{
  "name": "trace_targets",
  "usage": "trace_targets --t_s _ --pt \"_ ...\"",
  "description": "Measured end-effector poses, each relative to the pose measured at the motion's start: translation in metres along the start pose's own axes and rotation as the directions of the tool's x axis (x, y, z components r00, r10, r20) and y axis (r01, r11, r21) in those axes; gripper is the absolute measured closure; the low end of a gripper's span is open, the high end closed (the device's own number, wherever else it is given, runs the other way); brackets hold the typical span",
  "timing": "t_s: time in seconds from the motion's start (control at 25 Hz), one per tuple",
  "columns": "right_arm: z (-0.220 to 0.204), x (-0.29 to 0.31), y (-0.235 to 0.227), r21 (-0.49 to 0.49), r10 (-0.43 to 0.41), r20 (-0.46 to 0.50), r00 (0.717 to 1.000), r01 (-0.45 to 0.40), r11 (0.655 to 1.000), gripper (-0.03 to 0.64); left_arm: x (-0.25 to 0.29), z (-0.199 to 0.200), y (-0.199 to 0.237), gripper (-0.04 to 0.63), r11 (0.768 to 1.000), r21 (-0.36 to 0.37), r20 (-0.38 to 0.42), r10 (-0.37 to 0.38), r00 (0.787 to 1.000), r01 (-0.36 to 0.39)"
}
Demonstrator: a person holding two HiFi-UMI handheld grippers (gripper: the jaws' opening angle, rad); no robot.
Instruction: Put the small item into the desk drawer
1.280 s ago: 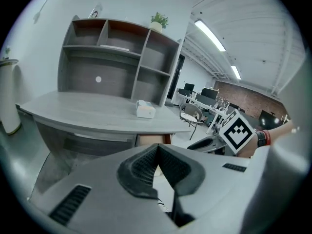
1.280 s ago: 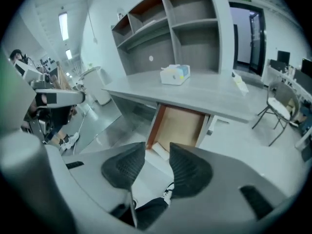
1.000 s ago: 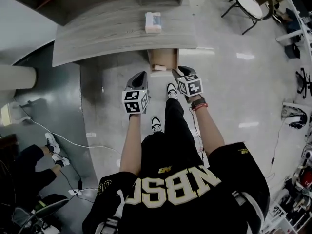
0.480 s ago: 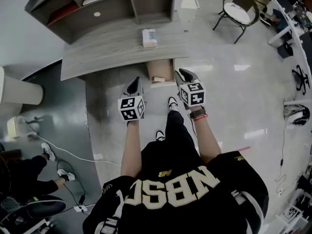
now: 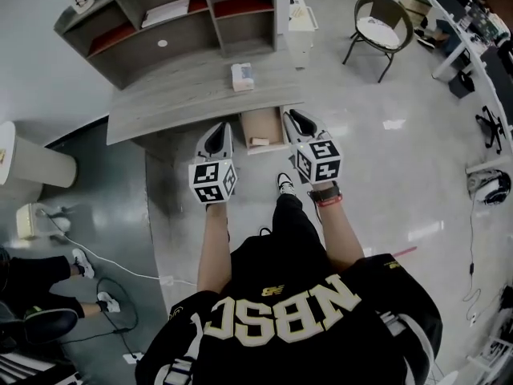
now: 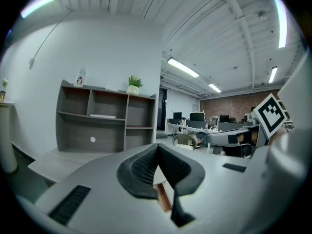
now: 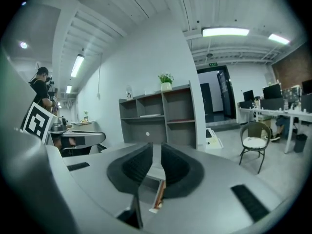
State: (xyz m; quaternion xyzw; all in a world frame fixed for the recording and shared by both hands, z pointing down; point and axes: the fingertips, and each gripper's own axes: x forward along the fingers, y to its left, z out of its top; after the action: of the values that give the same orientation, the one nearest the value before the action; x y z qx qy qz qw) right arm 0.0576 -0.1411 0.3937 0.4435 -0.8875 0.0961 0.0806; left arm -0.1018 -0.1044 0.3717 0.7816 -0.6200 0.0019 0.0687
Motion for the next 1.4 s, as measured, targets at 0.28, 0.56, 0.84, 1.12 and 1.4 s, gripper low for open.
trace_targets --t_s 0.28,0.56,0.84,1.12,1.4 --pt "0.034 -0.031 0.005 -0.046 -0.043 0.084 0.996 0.047 0.998 0.574 -0.024 0.044 -0.01 0.583 0.999 0.04 0.105 -0.004 0.995 0.0" --pt "0.042 -0.048 -0.002 -0.032 -0.077 0.116 0.99 0.082 0.996 0.597 -0.032 0.055 -0.01 0.583 0.999 0.05 0.132 0.008 0.991 -0.015" --pt "0.051 -0.051 -0.003 -0.036 -0.093 0.135 0.986 0.099 0.994 0.609 -0.033 0.053 -0.006 0.583 0.999 0.045 0.128 0.015 0.992 -0.021" --pt "0.047 -0.046 -0.002 -0.024 -0.082 0.123 0.989 0.086 0.996 0.609 -0.032 0.058 0.0 0.583 0.998 0.049 0.136 0.023 0.99 -0.03" --pt "0.04 -0.035 -0.009 -0.011 -0.075 0.106 0.992 0.077 0.997 0.609 -0.02 0.052 0.001 0.583 0.999 0.046 0.126 0.017 0.992 -0.023"
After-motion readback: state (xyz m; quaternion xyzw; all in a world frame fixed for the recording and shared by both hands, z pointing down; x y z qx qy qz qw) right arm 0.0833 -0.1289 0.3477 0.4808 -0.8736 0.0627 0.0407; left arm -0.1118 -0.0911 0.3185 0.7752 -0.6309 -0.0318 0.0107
